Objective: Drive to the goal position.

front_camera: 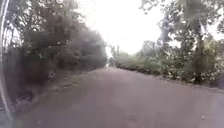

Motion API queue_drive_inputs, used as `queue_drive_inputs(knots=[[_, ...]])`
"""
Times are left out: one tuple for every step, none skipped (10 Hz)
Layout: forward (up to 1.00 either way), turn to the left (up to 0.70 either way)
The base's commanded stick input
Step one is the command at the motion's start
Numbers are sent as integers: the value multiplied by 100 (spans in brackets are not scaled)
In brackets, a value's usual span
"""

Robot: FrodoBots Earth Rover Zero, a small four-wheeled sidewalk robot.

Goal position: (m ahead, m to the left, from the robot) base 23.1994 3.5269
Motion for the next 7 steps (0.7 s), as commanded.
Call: queue_drive_inputs(knots=[[70,0],[70,0],[70,0],[70,0],[70,0],[70,0],[70,0]])
